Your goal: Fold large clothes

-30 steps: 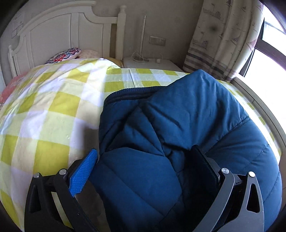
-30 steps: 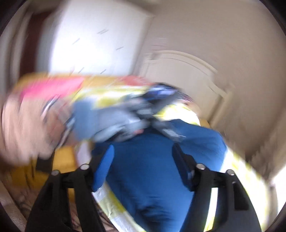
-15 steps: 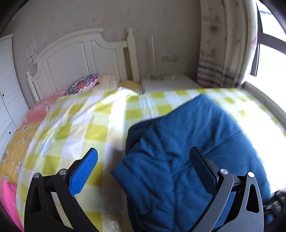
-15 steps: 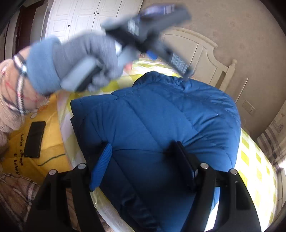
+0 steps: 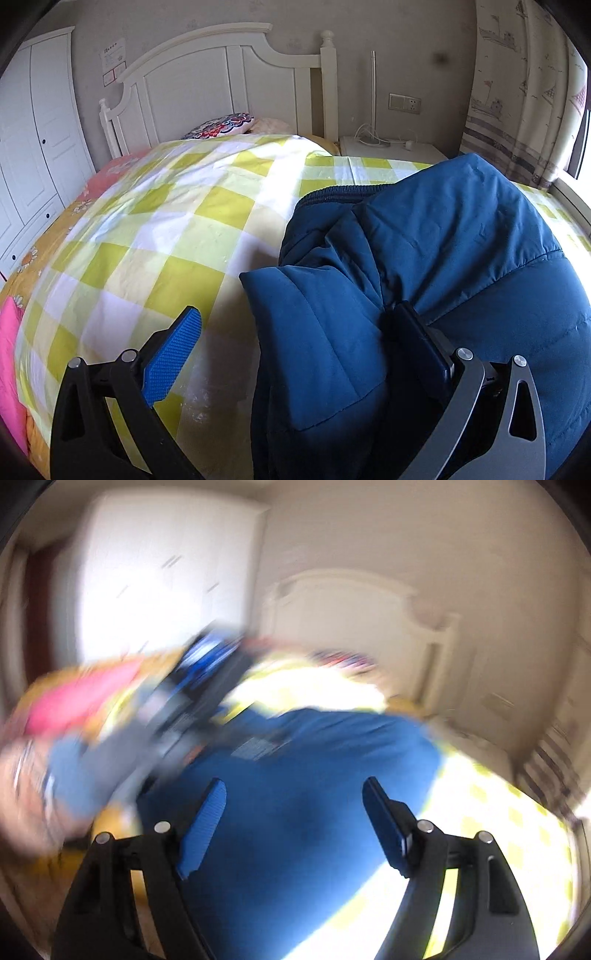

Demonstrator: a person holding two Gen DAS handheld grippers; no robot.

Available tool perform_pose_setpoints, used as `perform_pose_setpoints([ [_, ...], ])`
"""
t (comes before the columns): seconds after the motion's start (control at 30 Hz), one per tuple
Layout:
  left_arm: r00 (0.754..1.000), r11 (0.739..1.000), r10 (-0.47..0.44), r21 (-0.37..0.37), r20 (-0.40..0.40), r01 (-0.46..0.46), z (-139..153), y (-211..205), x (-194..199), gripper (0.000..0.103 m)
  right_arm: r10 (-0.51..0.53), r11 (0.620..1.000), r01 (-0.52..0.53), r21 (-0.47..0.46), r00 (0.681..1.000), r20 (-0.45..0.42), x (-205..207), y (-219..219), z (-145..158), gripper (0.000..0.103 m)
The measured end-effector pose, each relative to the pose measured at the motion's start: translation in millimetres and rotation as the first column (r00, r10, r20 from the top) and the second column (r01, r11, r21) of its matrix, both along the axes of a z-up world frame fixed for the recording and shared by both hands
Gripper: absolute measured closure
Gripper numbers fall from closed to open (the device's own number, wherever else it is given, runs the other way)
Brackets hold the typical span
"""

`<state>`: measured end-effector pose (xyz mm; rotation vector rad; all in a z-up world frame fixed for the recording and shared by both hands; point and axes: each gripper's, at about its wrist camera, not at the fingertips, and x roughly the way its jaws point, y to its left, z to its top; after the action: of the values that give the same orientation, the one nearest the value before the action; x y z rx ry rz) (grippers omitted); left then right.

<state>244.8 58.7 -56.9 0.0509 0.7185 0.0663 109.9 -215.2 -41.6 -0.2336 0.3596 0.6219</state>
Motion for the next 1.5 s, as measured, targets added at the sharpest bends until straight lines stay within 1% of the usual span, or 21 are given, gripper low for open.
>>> perform_pose_setpoints([
  [0.07, 1.0, 1.0, 0.003, -0.004, 0.011, -0.002, 0, 0, -1, 0.004, -0.079, 0.995, 0.081, 0.055, 0.996, -0.032, 39, -15, 18, 0.041],
  [0.13, 1.0, 1.0, 0.005, -0.016, 0.02, -0.005, -1, 1, -4, 0.004, -0.125, 0.989, 0.129, 0.071, 0.99, -0.06, 83, -16, 32, 0.064],
  [0.23, 1.0, 0.999, 0.002, -0.036, 0.018, -0.002, -4, 6, -2, 0.004, -0.143, 0.989, 0.146, 0.036, 0.987, -0.073, 139, 0, 34, 0.069],
  [0.27, 1.0, 0.999, 0.001, -0.039, 0.017, -0.001, -4, 6, -2, 0.004, -0.15, 0.989, 0.151, 0.002, 0.985, -0.085, 157, 8, 27, 0.069],
  [0.37, 0.999, 0.999, 0.031, -0.037, 0.025, -0.03, -4, 10, -1, 0.004, -0.159, 0.974, 0.096, -0.203, 0.934, -0.319, 232, 46, -45, 0.069],
  [0.4, 0.999, 0.999, 0.04, -0.036, 0.016, -0.039, -5, 11, 0, 0.004, -0.159, 0.974, 0.094, -0.208, 0.934, -0.321, 239, 51, -57, 0.068],
  [0.57, 1.0, 0.991, 0.011, -0.13, -0.027, -0.015, -11, 23, 7, 0.004, -0.162, 0.944, 0.062, -0.323, 0.943, -0.29, 241, 66, -45, 0.068],
  [0.73, 1.0, 0.991, 0.02, -0.132, -0.005, -0.02, -10, 23, 4, 0.004, -0.245, 0.969, 0.23, -0.089, 0.94, -0.236, 247, 15, -5, 0.068],
  [0.77, 1.0, 0.991, 0.021, -0.13, -0.006, -0.021, -10, 22, 5, 0.004, -0.287, 0.958, 0.272, -0.093, 0.917, -0.278, 260, 9, -16, 0.067],
  [0.83, 1.0, 0.991, 0.028, -0.129, -0.003, -0.028, -10, 22, 5, 0.004, -0.288, 0.951, 0.217, -0.22, 0.878, -0.381, 277, 21, -55, 0.069],
  [0.9, 0.999, 0.989, 0.036, -0.144, -0.002, -0.036, -11, 25, 3, 0.004, -0.283, 0.958, 0.236, -0.164, 0.874, -0.396, 281, 19, -66, 0.069],
  [0.93, 0.999, 0.987, 0.035, -0.157, -0.001, -0.034, -11, 26, 2, 0.004, -0.3, 0.95, 0.237, -0.202, 0.868, -0.396, 282, 23, -61, 0.069],
  [1.0, 0.999, 0.987, 0.034, -0.159, 0.006, -0.032, -10, 27, 1, 0.004, -0.335, 0.916, 0.225, -0.333, 0.885, -0.323, 279, 39, -47, 0.069],
  [1.03, 0.999, 0.987, 0.04, -0.156, 0.014, -0.037, -10, 27, 0, 0.004, -0.349, 0.89, 0.241, -0.388, 0.906, -0.237, 271, 49, -31, 0.069],
  [1.1, 0.998, 0.987, 0.049, -0.153, 0.027, -0.044, -8, 27, -3, 0.004, -0.311, 0.912, 0.24, -0.332, 0.933, -0.181, 256, 55, -6, 0.069],
  [1.13, 0.998, 0.987, 0.051, -0.156, 0.03, -0.046, -8, 27, -3, 0.004, -0.251, 0.943, 0.196, -0.268, 0.949, -0.189, 247, 61, 7, 0.069],
  [1.2, 0.998, 0.984, 0.06, -0.172, 0.031, -0.054, -8, 31, -3, 0.004, -0.16, 0.96, 0.1, -0.261, 0.962, -0.22, 240, 78, 9, 0.066],
  [1.27, 0.996, 0.978, 0.078, -0.195, 0.033, -0.07, -9, 37, -5, 0.004, -0.126, 0.914, -0.012, -0.406, 0.942, -0.31, 246, 107, -30, 0.062],
  [1.3, 0.996, 0.976, 0.087, -0.204, 0.037, -0.078, -9, 39, -6, 0.004, -0.134, 0.891, -0.028, -0.453, 0.937, -0.322, 248, 116, -47, 0.063],
  [1.37, 0.995, 0.968, 0.101, -0.234, 0.021, -0.093, -11, 46, -6, 0.004, -0.143, 0.897, -0.02, -0.442, 0.932, -0.333, 254, 118, -57, 0.063],
  [1.5, 0.995, 0.967, 0.096, -0.238, 0.007, -0.092, -12, 45, -4, 0.004, -0.141, 0.887, -0.001, -0.462, 0.952, -0.273, 242, 122, -29, 0.062],
])
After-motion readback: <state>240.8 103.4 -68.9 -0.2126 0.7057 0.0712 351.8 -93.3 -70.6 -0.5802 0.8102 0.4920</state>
